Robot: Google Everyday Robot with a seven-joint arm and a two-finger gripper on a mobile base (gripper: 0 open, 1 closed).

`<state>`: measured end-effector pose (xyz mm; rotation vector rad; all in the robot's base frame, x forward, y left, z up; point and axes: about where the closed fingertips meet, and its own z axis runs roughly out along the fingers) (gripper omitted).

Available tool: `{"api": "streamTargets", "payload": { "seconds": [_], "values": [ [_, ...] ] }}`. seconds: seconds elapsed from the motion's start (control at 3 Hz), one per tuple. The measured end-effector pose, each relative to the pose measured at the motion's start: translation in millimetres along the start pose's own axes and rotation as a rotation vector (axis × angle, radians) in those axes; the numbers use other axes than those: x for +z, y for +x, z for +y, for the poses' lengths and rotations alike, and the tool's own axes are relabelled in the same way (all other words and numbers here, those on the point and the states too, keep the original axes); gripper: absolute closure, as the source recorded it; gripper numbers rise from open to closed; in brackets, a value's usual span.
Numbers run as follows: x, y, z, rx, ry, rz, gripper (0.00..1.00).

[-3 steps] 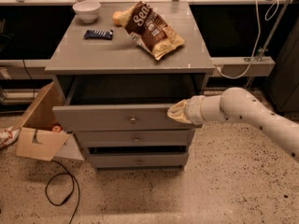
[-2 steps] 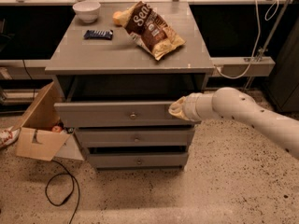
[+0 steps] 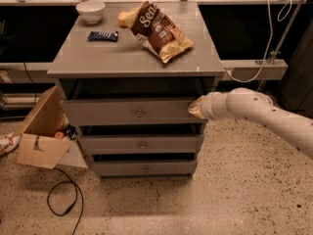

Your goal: Close top drawer

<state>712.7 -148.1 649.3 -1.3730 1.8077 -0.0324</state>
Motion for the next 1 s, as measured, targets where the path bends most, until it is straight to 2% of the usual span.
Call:
{"api": "streamTargets", "payload": {
  "seconds": [0.33, 0.67, 1.0],
  "values": [
    [-2, 9, -7, 0.022, 0.008, 0.012, 1.00],
    [-29, 23, -9, 0.044, 0.030, 0.030, 1.00],
    [-59, 32, 7, 0.051, 0.028, 0.024, 1.00]
  ]
}}
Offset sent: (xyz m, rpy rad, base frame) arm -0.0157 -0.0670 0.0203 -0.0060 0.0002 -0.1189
